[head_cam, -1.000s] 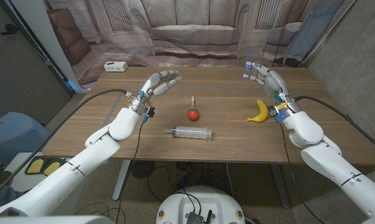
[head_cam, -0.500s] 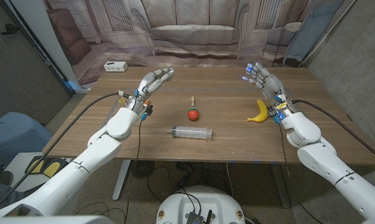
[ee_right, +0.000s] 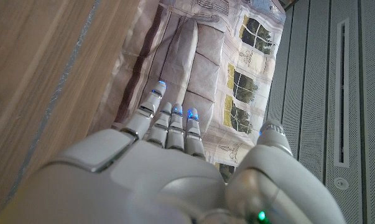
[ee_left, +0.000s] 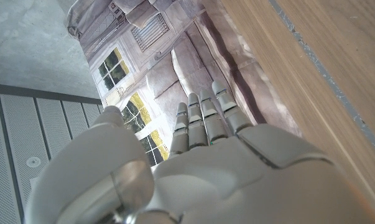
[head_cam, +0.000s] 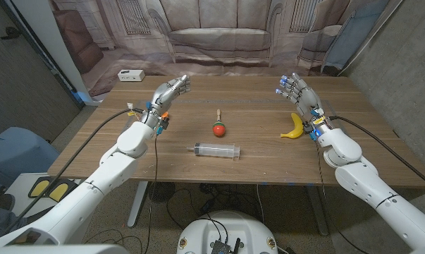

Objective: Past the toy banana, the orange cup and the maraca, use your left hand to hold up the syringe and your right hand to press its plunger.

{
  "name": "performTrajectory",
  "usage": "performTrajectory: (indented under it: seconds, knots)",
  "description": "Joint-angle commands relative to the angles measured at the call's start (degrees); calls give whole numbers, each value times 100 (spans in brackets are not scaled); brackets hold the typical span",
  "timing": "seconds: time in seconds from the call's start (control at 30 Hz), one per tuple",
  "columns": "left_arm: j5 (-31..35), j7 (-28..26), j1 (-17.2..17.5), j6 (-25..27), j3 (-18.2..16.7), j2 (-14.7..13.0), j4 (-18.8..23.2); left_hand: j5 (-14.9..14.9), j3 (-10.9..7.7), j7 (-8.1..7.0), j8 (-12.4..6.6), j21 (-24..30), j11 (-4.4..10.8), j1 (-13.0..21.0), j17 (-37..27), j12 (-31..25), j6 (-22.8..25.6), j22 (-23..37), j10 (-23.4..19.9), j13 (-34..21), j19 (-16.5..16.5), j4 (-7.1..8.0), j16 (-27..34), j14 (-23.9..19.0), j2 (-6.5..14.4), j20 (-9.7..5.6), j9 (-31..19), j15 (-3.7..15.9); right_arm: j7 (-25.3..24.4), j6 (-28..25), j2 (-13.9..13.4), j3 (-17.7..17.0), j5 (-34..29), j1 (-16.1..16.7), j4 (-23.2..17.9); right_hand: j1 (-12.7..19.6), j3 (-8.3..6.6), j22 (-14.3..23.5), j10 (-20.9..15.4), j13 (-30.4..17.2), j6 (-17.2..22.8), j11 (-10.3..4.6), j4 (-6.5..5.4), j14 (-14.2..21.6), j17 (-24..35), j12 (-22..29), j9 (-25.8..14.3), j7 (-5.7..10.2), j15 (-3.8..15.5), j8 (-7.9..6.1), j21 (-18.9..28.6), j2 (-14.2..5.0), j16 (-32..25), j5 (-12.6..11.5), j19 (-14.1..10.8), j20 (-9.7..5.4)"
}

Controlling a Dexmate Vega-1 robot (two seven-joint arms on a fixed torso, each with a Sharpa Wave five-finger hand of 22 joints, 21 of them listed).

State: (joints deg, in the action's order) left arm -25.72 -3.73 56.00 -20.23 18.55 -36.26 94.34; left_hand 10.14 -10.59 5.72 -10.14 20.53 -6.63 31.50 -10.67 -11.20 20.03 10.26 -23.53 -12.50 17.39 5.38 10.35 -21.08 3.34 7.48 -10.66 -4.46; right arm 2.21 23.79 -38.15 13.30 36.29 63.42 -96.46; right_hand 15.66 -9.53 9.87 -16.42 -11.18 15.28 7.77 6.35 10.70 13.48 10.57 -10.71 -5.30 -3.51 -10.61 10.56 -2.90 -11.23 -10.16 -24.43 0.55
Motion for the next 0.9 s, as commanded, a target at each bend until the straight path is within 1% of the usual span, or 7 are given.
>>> performTrajectory:
  seconds: [0.03, 0.1, 0.2, 0.37, 0.47, 0.63, 0.9]
  knots:
    - [-397, 32, -45, 139, -50, 68, -299, -6, 51, 5, -20, -19, 87, -105, 1, -27, -11, 9, -71, 2, 59, 10, 36, -54, -7, -160, 6, 110, 134, 49, 23, 12, 182, -5, 266, -130, 83, 15, 120, -6, -98, -13, -42, -110, 25, -7, -7, 65, 3, 17, -18, 44, 23, -20, 107, -44]
    - [-454, 71, -68, 193, -34, 68, -357, -3, 76, -17, -7, -76, 106, -143, 8, -4, -87, 6, 16, 13, -16, 10, -3, 76, -34, -176, 9, 97, 176, 125, 63, 14, 204, -14, 370, -209, 132, 12, 148, -4, -295, -15, -65, -143, 22, 5, -3, 29, 24, 65, -5, 93, 16, -31, 126, -95]
    - [-572, 151, -105, 260, -12, 85, -441, 8, 106, -19, 5, -195, 49, -205, 13, 29, -221, 5, 193, 30, -193, 14, -30, 259, -50, -188, 12, 42, 177, 159, 68, 9, 187, -26, 473, -264, 170, 9, 193, -3, -341, -4, -79, -188, 20, 0, -2, -2, 31, 59, -13, 136, 22, -39, 178, -122]
    - [-722, 332, -169, 331, 12, 50, -535, 20, 145, -22, 20, -327, 66, -274, 16, 61, -426, 5, 462, 47, -357, 10, -38, 481, -74, -182, 16, 30, 190, 158, 36, 11, 159, -49, 557, -413, 265, 6, 321, 1, -273, 45, -123, -381, 12, -9, 1, -25, 11, -10, -43, 226, 55, -69, 384, -107]
    - [-704, 389, -192, 284, 13, 9, -568, 25, 155, -7, 21, -379, 65, -294, 17, 63, -486, 5, 533, 52, -436, 9, -44, 569, -78, -231, 18, 16, 163, 128, 24, 19, 140, -54, 574, -460, 293, 6, 378, 2, -241, 66, -138, -463, 9, -13, 1, -39, 0, -27, -49, 249, 67, -81, 463, -102]
    - [-809, 490, -209, 269, -3, -6, -592, 27, 166, -13, 19, -416, 60, -315, 17, 55, -537, 5, 570, 56, -483, 9, -40, 622, -82, -250, 19, 26, 140, 82, 14, 39, 128, -78, 559, -492, 313, 6, 439, 3, -243, 70, -146, -500, 5, -21, 3, -43, 5, -27, -41, 266, 65, -89, 490, -108]
    - [-742, 275, -90, 186, -46, 19, -553, 30, 177, -5, 11, -444, 60, -334, 17, 49, -568, 4, 611, 59, -504, 8, -35, 670, -86, -269, 20, 21, 346, 18, 14, 116, 221, -236, 710, -515, 330, 5, 461, 4, -286, 75, -150, -531, -1, -11, 4, -63, -13, -14, -34, 281, 60, -100, 524, -106]
